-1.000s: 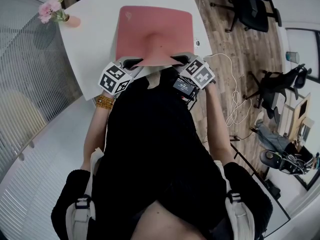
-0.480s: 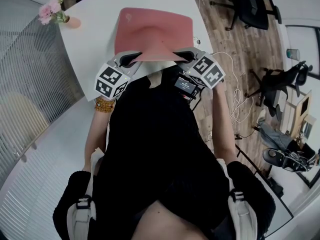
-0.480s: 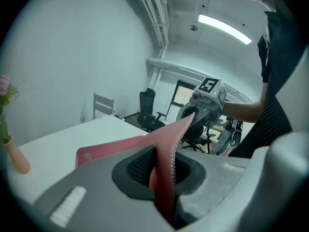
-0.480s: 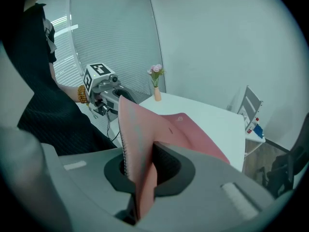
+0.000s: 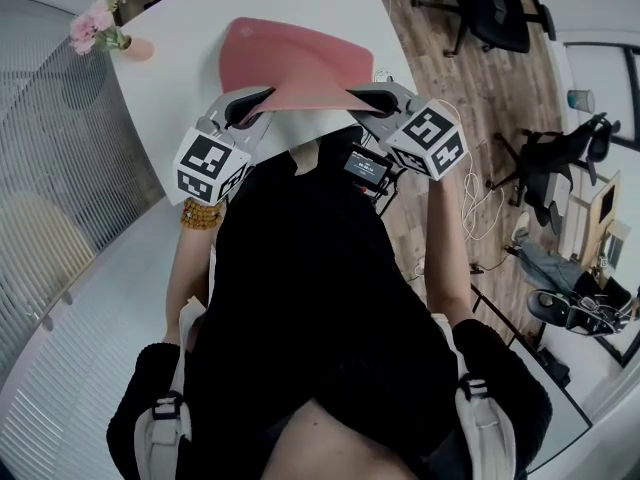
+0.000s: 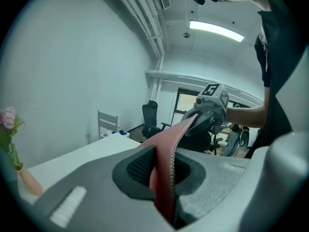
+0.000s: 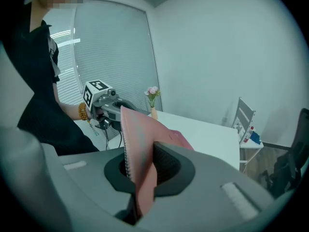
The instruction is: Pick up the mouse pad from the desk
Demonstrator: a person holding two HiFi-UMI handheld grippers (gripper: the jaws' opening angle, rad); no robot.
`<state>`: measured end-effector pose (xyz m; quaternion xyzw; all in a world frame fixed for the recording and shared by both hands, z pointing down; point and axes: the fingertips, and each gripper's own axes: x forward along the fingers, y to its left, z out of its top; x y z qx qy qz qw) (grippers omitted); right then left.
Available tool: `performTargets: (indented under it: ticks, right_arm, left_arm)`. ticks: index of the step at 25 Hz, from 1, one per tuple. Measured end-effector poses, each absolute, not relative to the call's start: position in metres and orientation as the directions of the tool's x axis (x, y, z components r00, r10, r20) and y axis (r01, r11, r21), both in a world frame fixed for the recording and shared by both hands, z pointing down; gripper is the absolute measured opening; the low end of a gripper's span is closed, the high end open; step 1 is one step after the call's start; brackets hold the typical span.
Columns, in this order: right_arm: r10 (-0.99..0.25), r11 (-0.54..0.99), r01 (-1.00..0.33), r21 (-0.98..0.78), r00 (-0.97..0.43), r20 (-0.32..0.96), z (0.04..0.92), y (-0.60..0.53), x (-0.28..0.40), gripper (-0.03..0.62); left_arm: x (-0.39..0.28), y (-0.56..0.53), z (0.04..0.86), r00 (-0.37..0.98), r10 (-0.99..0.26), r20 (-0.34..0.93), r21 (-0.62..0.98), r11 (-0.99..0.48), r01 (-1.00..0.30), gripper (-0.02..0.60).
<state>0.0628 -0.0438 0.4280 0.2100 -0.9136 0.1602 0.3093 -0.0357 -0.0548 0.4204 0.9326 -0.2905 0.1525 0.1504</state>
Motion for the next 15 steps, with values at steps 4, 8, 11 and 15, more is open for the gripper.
performTargets:
  ticks: [4,8,11,15]
  right_arm:
    - [-0.347,0.848,-0.508,-0.150,-0.747,0.566,0.399,-0.055,0.060,0.046]
    - [-0.426,0.827,-0.546,-0.131,-0.762,0.487,0.366,-0.069,0.062,0.044]
    - [-0.487,0.802,-0.584,-0.124,-0.761,0.430,0.350,-0.079,0.061,0.046]
    - [-0.566,0.766,-0.635,-0.095,-0.738,0.367,0.337,-0.087,0.063,0.045]
  left_arm:
    - [-0.036,-0.065,0.394,0.778,-0.543,0.315,0.137,-0.785,-0.604,0.025]
    - [-0.031,-0.072,0.363,0.776,-0.581,0.246,0.087,-0.784,-0.615,0.020]
    - [-0.033,-0.078,0.350,0.768,-0.607,0.204,0.069,-0.774,-0.629,0.021]
    - [-0.034,-0.087,0.334,0.726,-0.674,0.139,0.017,-0.731,-0.682,0.021]
